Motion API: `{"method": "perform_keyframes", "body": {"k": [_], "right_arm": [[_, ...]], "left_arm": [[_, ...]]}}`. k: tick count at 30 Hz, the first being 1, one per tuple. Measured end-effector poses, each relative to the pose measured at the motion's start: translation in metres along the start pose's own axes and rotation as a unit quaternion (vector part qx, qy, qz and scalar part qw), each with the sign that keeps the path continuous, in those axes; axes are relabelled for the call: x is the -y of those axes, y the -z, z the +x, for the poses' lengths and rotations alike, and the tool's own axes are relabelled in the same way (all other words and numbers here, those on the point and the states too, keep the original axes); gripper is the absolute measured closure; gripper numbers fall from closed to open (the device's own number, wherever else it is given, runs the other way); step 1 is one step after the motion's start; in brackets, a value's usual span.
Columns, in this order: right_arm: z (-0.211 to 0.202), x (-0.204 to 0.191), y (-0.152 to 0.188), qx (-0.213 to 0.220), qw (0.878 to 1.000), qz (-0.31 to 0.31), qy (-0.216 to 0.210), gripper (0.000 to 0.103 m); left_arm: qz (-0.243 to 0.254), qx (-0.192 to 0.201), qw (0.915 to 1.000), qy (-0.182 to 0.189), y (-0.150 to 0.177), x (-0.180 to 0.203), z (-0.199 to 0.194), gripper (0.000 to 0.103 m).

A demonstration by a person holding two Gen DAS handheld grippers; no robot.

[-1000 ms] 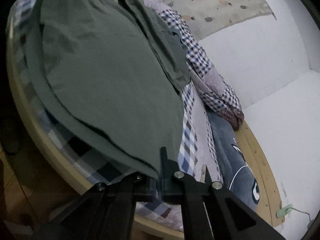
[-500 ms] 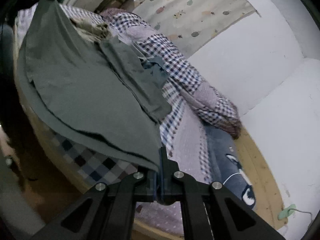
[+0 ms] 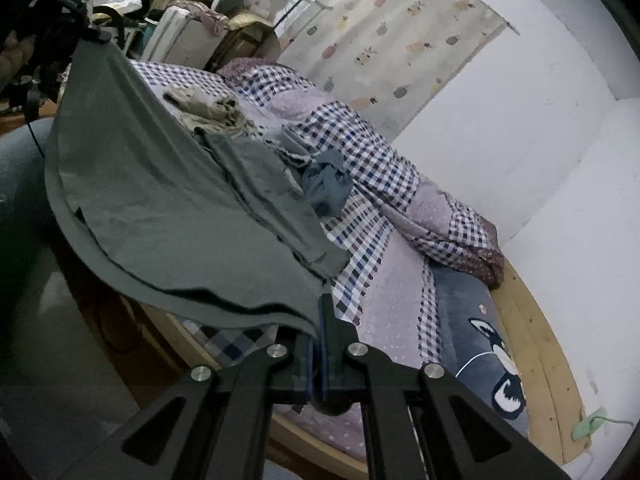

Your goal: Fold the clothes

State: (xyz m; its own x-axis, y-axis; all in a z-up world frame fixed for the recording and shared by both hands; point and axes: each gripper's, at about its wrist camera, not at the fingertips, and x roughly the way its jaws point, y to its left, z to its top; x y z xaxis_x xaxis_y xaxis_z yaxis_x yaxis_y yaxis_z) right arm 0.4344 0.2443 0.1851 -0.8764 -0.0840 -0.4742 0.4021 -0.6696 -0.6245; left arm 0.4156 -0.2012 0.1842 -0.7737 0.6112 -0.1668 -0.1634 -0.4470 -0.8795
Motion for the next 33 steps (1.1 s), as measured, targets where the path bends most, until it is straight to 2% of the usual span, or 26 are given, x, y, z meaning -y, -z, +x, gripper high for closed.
{"method": "perform_keyframes", "body": {"k": [11,19,22,23,26,29,33], "right_arm": [[-0.063,0.003,-0.015,0.047,0.998,-0.018,-0.042,0.103],[-0.102,0.003,-0.028,0.096,0.99,-0.022,-0.098,0.103],[-0.108,0.002,-0.03,0.1,0.988,-0.026,-0.114,0.103],[-0.109,0.003,-0.03,0.1,0.988,-0.026,-0.115,0.103],[-0.108,0.013,-0.026,0.105,0.988,-0.003,-0.111,0.103],[-0.09,0.023,-0.022,0.08,0.994,0.013,-0.075,0.103],[-0.061,0.033,-0.018,0.041,0.998,0.028,-0.038,0.102]], "left_arm": [[0.042,0.017,0.9986,0.026,0.004,0.04,-0.049,0.103],[0.092,0.038,0.9937,0.052,0.0,0.068,-0.071,0.103],[0.112,0.042,0.991,0.061,-0.002,0.076,-0.075,0.103],[0.11,0.046,0.9913,0.054,-0.003,0.075,-0.076,0.103],[0.053,0.056,0.9967,0.025,-0.012,0.051,-0.072,0.103],[-0.003,0.063,0.9979,0.016,-0.022,0.027,-0.065,0.103],[-0.013,0.056,0.9983,0.0,-0.032,0.021,-0.047,0.103]]}}
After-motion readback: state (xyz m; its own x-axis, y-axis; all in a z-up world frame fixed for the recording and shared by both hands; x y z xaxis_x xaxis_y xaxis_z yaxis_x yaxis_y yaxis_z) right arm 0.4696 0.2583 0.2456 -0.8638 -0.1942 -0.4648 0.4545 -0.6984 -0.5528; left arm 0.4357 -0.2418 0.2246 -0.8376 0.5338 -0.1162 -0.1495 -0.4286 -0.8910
